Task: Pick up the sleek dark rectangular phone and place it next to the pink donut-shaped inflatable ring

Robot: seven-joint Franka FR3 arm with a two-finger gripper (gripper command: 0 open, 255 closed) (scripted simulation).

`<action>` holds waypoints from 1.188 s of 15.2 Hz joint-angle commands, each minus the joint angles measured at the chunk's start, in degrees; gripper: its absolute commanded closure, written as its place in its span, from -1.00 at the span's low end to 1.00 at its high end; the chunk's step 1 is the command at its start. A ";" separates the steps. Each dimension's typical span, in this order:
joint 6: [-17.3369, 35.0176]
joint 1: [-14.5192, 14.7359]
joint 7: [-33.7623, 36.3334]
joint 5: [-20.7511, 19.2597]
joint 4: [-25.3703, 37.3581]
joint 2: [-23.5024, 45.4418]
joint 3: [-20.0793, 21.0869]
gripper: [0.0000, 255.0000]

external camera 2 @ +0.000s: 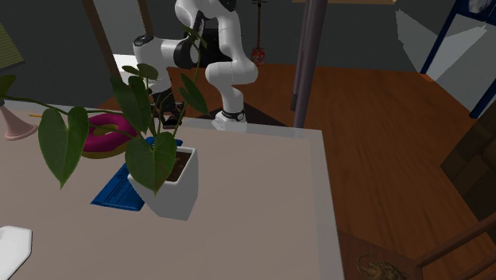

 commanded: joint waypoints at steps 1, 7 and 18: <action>2.34 0.36 -0.12 -0.45 -0.94 1.31 -1.29 1.00; 6.83 1.13 -0.35 -1.20 -2.73 3.92 -3.75 1.00; 6.83 1.14 -0.35 -1.20 -2.73 3.92 -3.75 -1.00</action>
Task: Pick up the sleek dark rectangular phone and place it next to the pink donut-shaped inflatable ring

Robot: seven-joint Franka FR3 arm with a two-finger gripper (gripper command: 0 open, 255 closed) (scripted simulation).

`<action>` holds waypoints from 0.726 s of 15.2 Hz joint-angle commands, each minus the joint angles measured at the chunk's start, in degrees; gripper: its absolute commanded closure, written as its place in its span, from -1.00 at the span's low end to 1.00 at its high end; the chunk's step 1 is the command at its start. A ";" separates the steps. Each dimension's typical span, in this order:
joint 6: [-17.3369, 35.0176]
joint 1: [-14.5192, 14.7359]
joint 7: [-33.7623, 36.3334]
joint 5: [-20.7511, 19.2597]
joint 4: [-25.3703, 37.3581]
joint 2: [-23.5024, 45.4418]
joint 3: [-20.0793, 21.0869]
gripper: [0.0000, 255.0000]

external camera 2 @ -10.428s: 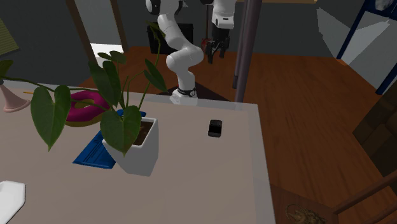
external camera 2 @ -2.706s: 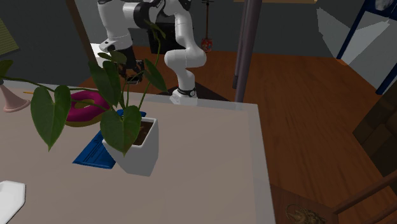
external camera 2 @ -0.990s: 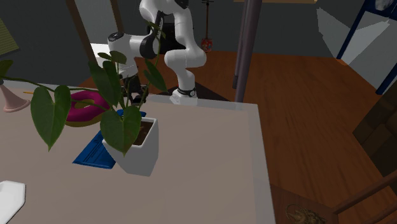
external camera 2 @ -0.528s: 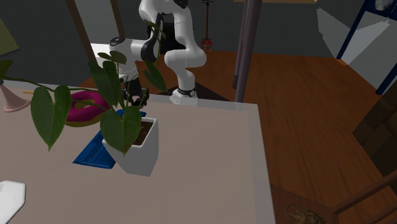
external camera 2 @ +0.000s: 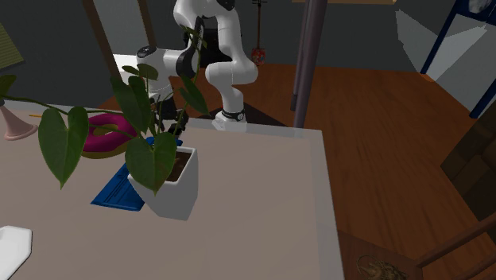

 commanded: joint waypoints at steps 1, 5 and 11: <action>0.00 0.00 0.00 0.00 0.00 0.00 0.00 -1.00; -8.94 -0.99 0.05 1.84 4.50 -4.39 4.45 -1.00; -8.94 -1.00 0.05 1.84 4.50 -4.38 4.45 -1.00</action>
